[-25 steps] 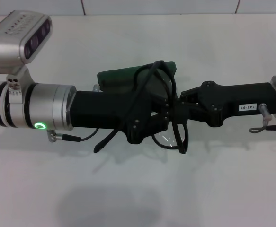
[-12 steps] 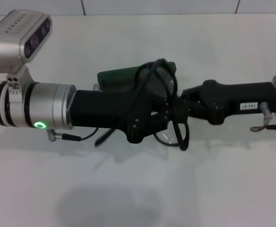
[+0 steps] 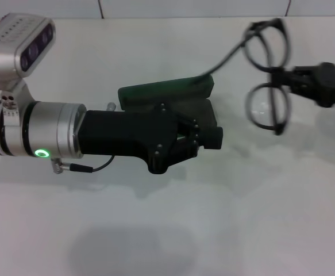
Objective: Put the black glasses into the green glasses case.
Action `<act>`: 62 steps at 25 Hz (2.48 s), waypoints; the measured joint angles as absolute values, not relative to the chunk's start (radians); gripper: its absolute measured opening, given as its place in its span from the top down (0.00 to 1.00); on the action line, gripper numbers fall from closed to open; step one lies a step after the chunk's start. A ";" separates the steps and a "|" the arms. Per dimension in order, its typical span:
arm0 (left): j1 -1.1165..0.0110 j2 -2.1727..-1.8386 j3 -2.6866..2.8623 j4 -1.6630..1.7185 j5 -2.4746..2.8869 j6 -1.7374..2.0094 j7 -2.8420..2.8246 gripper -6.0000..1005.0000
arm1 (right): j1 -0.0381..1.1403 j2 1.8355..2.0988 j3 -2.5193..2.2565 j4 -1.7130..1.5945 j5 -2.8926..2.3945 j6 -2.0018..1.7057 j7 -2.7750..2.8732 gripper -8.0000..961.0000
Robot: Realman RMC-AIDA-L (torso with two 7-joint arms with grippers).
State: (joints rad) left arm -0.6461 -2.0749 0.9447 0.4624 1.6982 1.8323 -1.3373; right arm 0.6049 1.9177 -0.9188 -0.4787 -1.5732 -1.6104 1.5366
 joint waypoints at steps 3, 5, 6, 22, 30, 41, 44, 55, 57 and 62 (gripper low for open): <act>-0.646 -2.071 0.945 0.463 1.696 1.844 -1.338 0.98 | 0.572 1.877 -0.912 -0.480 -1.575 -1.625 1.531 0.92; -0.646 -2.069 0.945 0.463 1.695 1.855 -1.338 0.98 | 0.560 1.858 -0.916 -0.480 -1.587 -1.631 1.524 0.92; -0.647 -2.067 0.945 0.463 1.693 1.859 -1.338 0.98 | 0.558 1.855 -0.917 -0.480 -1.595 -1.631 1.522 0.92; -0.658 -2.070 0.951 0.460 1.690 1.862 -1.378 0.98 | 0.649 1.939 -0.942 -0.493 -1.753 -1.572 1.406 0.92; -0.670 -2.068 0.948 0.450 1.690 1.864 -1.384 0.98 | 0.679 1.945 -0.978 -0.537 -1.774 -1.621 1.379 0.92; -0.663 -2.076 0.950 0.451 1.691 1.858 -1.287 0.98 | 0.686 1.959 -0.972 -0.570 -1.766 -1.618 1.380 0.92; -0.663 -2.079 0.953 0.453 1.698 1.856 -1.251 0.98 | 0.691 1.960 -0.972 -0.570 -1.766 -1.618 1.386 0.92; -0.669 -2.083 0.953 0.451 1.704 1.856 -1.230 0.98 | 0.710 1.978 -0.973 -0.571 -1.765 -1.627 1.389 0.92; -0.669 -2.084 0.953 0.451 1.704 1.856 -1.230 0.98 | 0.720 1.989 -0.980 -0.571 -1.765 -1.630 1.390 0.92; -0.669 -2.085 0.953 0.451 1.702 1.856 -1.233 0.98 | 0.727 2.001 -0.978 -0.571 -1.760 -1.658 1.390 0.92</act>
